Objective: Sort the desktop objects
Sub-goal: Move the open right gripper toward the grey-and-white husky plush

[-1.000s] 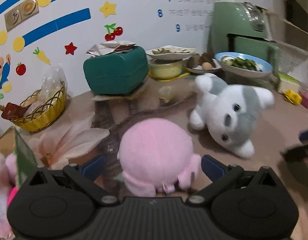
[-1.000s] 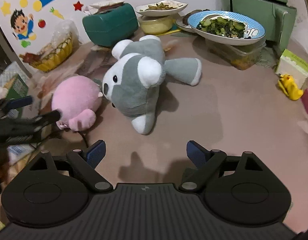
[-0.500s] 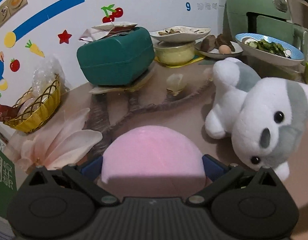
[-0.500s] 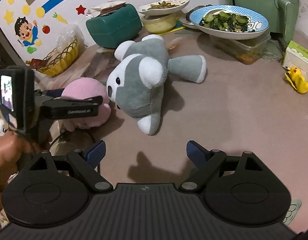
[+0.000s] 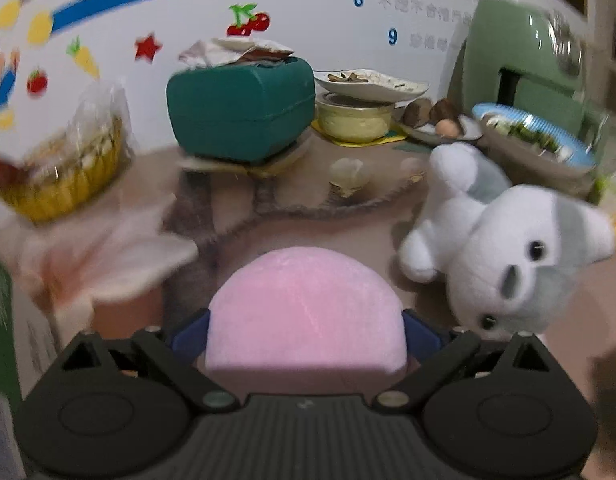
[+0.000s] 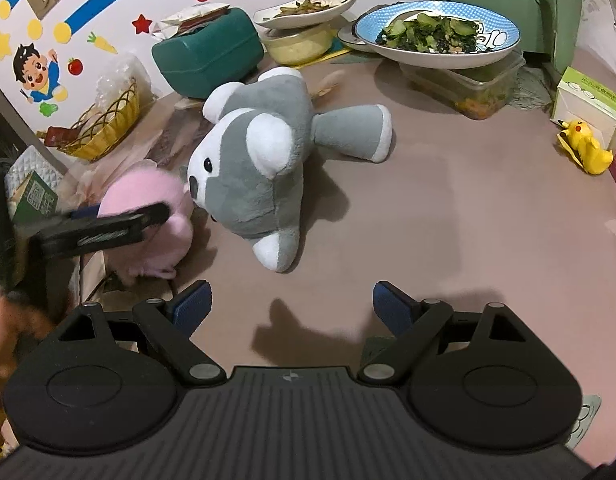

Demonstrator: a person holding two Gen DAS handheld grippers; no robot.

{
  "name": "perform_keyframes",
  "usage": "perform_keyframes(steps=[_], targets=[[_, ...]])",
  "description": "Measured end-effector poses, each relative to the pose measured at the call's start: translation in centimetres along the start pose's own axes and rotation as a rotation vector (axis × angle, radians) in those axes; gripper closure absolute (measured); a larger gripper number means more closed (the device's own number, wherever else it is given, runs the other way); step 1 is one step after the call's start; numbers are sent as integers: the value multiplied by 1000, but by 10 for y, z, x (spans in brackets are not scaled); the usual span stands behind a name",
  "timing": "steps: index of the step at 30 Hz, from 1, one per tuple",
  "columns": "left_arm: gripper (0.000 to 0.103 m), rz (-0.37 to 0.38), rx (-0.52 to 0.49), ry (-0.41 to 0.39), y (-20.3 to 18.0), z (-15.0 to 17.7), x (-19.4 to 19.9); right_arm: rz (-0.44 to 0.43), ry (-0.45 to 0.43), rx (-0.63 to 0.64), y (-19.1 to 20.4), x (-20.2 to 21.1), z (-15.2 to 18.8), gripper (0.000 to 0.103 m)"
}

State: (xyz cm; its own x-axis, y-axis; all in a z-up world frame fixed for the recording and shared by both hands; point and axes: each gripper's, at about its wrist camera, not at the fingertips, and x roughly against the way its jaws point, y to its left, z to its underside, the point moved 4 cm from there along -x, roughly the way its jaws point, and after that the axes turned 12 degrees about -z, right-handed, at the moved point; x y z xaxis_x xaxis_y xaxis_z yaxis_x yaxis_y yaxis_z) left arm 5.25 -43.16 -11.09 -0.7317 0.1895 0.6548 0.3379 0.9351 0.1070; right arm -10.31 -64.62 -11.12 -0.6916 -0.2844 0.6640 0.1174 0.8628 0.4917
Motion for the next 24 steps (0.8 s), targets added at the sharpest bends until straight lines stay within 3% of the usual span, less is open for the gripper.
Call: perform_keyframes(steps=[4, 9, 15, 24], targets=[[5, 71, 13, -3, 8, 16, 30, 3, 5, -14, -3, -2, 1, 0], [4, 128, -49, -8, 11, 38, 73, 7, 21, 1, 0, -6, 5, 0], [3, 115, -142, -60, 15, 67, 101, -4, 27, 22, 4, -10, 8, 0], [0, 78, -157, -11, 15, 88, 93, -24, 29, 61, 13, -11, 9, 0]])
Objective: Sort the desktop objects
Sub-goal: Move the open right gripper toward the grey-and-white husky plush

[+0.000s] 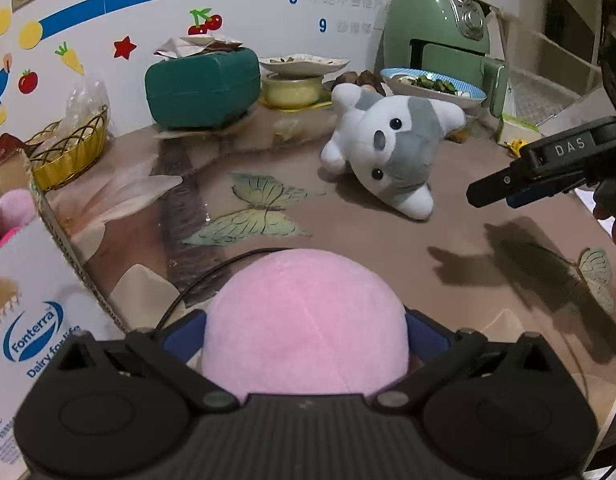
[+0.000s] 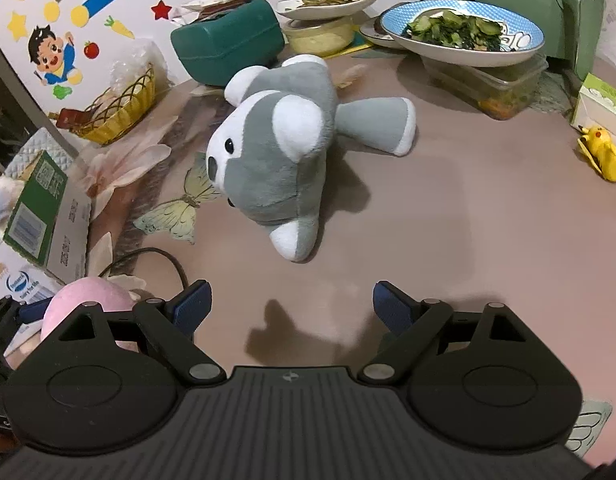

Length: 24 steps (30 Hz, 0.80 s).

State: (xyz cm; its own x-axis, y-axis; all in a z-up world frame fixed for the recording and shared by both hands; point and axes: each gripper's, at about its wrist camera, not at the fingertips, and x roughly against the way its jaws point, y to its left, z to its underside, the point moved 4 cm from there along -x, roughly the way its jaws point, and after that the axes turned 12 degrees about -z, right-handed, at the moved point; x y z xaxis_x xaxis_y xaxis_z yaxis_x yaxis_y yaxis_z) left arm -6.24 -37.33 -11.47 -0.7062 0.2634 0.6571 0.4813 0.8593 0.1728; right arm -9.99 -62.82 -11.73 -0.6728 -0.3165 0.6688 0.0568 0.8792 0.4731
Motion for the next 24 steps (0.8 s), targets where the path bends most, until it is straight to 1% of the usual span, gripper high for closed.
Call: perform_keyframes(steps=[7, 13, 18, 22, 24], targets=[[0, -22, 7, -27, -4, 3, -1, 38, 10, 69, 9, -2, 2, 0], [0, -17, 30, -57, -3, 6, -1, 78, 9, 132, 17, -3, 4, 0], [0, -14, 45, -90, -2, 10, 0, 143, -6, 255, 34, -1, 6, 0], [0, -9, 55, -96, -1, 9, -1, 191, -36, 348, 47, 3, 5, 0], [0, -8, 58, -99, -1, 9, -1, 209, -51, 375, 51, 6, 3, 0]])
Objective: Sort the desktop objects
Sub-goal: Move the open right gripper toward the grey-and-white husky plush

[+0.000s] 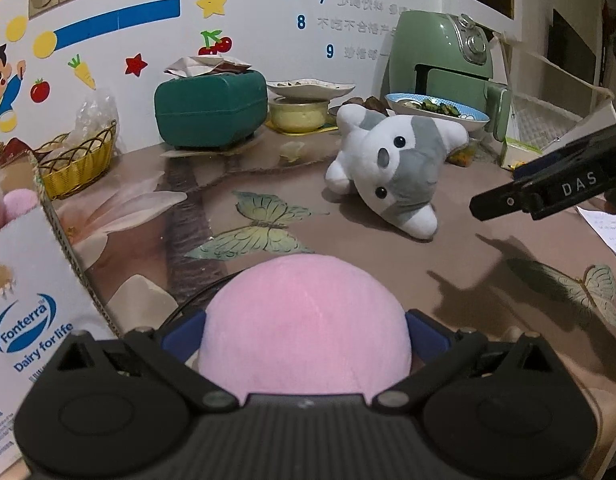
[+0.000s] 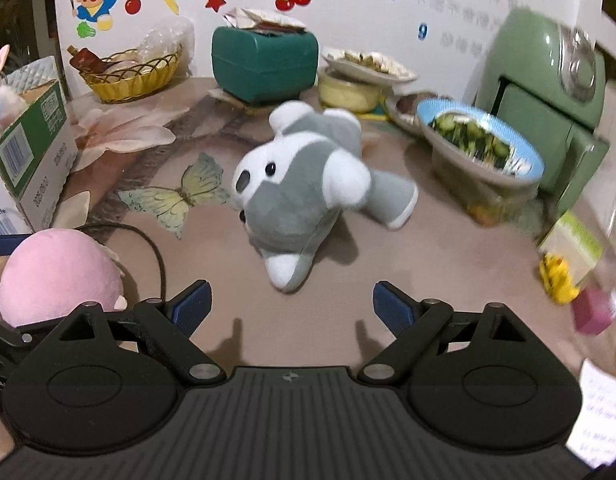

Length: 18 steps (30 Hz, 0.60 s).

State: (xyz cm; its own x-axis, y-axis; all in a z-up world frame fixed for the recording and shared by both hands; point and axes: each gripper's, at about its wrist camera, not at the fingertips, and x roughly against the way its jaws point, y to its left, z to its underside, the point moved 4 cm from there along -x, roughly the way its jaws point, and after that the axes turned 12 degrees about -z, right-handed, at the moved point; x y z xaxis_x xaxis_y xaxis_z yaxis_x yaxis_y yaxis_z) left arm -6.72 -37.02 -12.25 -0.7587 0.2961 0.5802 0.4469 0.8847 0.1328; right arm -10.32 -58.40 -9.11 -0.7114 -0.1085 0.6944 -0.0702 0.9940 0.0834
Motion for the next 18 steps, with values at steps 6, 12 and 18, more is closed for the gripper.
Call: perform_keyframes(steps=[6, 12, 18], targets=[[0, -2, -6, -6, -1, 1, 0, 39, -22, 42, 3, 4, -5, 0], [0, -7, -10, -2, -2, 1, 0, 32, -32, 68, 10, 7, -5, 0], [0, -12, -20, -2, -4, 1, 1, -53, -2, -31, 3, 1, -2, 0]])
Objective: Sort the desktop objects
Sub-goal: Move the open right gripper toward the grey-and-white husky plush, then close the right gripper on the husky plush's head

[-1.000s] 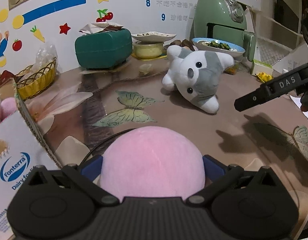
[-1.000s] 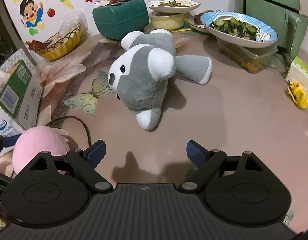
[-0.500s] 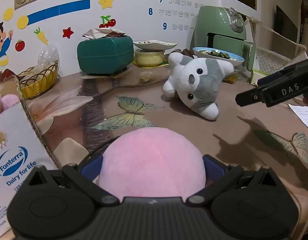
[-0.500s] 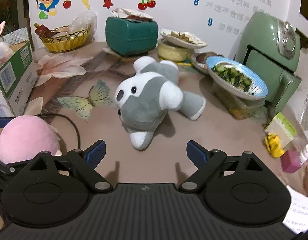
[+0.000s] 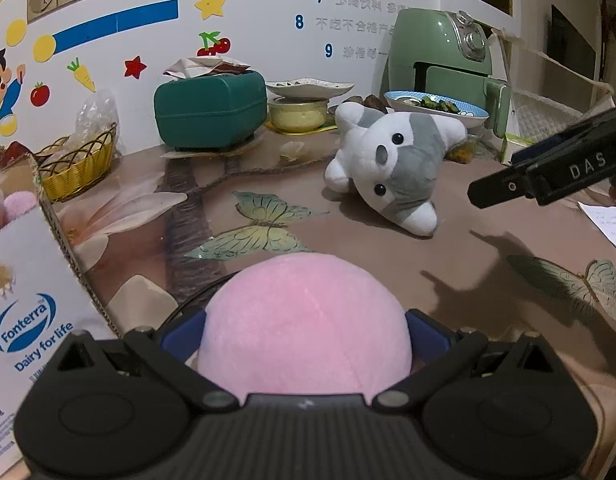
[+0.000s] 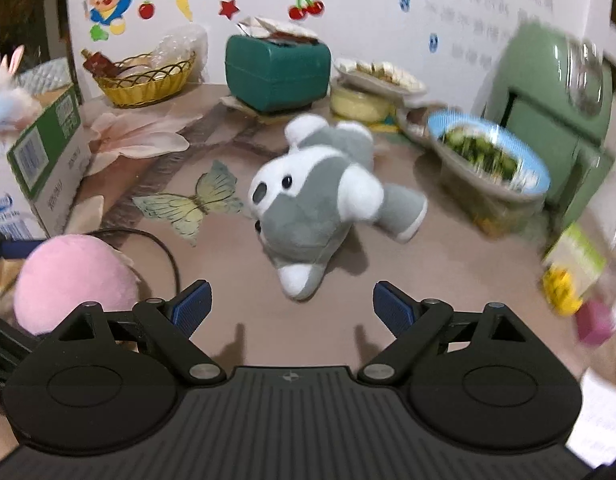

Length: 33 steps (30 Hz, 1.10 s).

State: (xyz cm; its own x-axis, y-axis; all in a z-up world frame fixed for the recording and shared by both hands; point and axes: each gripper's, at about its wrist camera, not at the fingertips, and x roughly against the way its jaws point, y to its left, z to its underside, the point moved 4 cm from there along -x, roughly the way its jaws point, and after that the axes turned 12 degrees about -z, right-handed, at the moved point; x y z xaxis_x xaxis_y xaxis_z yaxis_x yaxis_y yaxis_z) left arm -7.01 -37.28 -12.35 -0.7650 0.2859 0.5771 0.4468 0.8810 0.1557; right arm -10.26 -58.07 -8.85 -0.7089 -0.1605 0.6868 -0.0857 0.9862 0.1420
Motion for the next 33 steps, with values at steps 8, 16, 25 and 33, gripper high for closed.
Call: perform_keyframes(steps=[8, 16, 25, 33], targets=[[0, 8, -10, -9, 2, 4, 3, -91, -71, -354, -58, 6, 6, 0], [0, 28, -5, -9, 6, 6, 7, -134, -135, -455, -82, 5, 20, 0], [0, 99, 24, -11, 23, 14, 16, -69, -101, -375, -69, -9, 21, 0], [0, 124, -10, -35, 24, 18, 19, -52, -137, -484, -53, -32, -17, 0]])
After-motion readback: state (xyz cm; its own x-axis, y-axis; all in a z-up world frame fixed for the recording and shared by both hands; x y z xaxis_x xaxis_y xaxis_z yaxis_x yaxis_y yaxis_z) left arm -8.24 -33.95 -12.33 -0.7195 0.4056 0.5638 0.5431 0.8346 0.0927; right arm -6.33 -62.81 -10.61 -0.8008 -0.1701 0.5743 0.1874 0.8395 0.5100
